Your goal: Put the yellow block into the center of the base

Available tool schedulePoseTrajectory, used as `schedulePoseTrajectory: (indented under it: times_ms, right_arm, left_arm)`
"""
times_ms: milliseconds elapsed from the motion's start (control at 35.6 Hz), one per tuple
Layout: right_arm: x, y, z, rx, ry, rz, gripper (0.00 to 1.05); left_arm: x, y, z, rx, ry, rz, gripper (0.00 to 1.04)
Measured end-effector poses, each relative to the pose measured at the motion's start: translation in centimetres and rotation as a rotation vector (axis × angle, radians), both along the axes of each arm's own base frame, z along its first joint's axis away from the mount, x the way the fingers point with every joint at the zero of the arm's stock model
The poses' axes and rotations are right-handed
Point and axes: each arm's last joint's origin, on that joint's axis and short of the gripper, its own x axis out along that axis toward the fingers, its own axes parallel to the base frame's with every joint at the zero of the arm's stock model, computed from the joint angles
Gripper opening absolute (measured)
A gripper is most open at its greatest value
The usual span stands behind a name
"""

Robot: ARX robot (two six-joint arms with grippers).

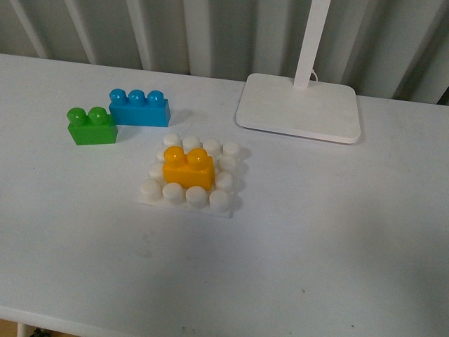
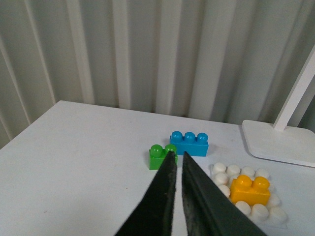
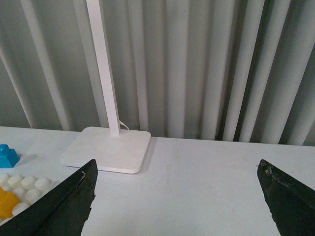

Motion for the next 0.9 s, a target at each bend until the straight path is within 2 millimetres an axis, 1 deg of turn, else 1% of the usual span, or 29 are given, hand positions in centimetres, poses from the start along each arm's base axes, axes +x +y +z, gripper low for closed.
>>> schedulePoseTrajectory:
  times_ms: [140, 253, 449, 478, 562, 646, 899]
  right_arm:
    - [0.0, 0.0, 0.0, 0.0, 0.0, 0.0, 0.95]
    - [0.0, 0.0, 0.0, 0.0, 0.0, 0.0, 0.95]
    - [0.0, 0.0, 0.0, 0.0, 0.0, 0.0, 0.95]
    - [0.0, 0.0, 0.0, 0.0, 0.0, 0.0, 0.95]
    - [0.0, 0.0, 0.0, 0.0, 0.0, 0.0, 0.95]
    - [0.0, 0.0, 0.0, 0.0, 0.0, 0.0, 0.95]
    - [0.0, 0.0, 0.0, 0.0, 0.0, 0.0, 0.95]
  left_arm:
    - [0.0, 0.0, 0.0, 0.0, 0.0, 0.0, 0.4]
    - [0.0, 0.0, 0.0, 0.0, 0.0, 0.0, 0.58]
    - [0.0, 0.0, 0.0, 0.0, 0.0, 0.0, 0.85]
    - [0.0, 0.0, 0.0, 0.0, 0.0, 0.0, 0.9]
    - [0.0, 0.0, 0.0, 0.002, 0.0, 0.0, 1.0]
    - [0.0, 0.0, 0.0, 0.002, 0.0, 0.0, 0.98]
    - [0.0, 0.0, 0.0, 0.003, 0.0, 0.0, 0.98]
